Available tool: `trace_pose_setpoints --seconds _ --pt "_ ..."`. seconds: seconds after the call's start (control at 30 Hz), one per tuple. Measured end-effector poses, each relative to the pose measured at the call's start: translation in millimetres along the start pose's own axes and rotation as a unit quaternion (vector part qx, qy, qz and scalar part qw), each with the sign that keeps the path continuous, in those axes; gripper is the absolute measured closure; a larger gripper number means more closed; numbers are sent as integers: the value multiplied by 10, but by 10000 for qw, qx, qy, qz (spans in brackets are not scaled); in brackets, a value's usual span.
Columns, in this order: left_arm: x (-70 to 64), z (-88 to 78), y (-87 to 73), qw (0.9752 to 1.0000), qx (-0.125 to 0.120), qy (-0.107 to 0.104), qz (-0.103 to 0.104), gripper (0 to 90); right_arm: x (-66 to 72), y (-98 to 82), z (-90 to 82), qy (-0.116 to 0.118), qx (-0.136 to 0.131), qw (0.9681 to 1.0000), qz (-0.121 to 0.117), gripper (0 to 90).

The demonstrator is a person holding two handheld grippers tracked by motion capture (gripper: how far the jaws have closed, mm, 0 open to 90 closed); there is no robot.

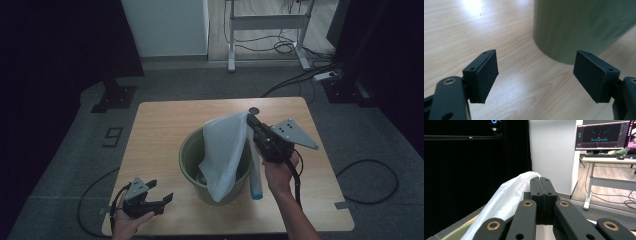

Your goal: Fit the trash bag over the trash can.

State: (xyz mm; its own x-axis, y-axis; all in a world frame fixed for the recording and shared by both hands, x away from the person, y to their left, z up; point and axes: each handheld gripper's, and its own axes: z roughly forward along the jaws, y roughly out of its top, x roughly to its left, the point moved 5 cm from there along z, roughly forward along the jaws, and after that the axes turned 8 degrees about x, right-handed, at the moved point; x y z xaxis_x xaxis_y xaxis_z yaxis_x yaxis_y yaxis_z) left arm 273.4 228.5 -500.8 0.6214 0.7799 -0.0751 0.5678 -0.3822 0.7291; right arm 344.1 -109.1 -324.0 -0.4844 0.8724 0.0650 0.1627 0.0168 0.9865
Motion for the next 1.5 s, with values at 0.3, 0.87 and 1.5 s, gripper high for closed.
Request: trace_pose_setpoints --seconds 0.3,0.87,1.5 --pt "-501 -429 311 9979 -449 -258 382 202 9 -22 -11 19 73 10000 -3 891" --pt "-986 -544 622 9949 -662 -451 616 180 32 -26 16 -28 106 9999 -6 891" --pt "-1411 -281 971 9907 -641 -393 1135 344 42 -14 -12 -22 49 10000 35 891"
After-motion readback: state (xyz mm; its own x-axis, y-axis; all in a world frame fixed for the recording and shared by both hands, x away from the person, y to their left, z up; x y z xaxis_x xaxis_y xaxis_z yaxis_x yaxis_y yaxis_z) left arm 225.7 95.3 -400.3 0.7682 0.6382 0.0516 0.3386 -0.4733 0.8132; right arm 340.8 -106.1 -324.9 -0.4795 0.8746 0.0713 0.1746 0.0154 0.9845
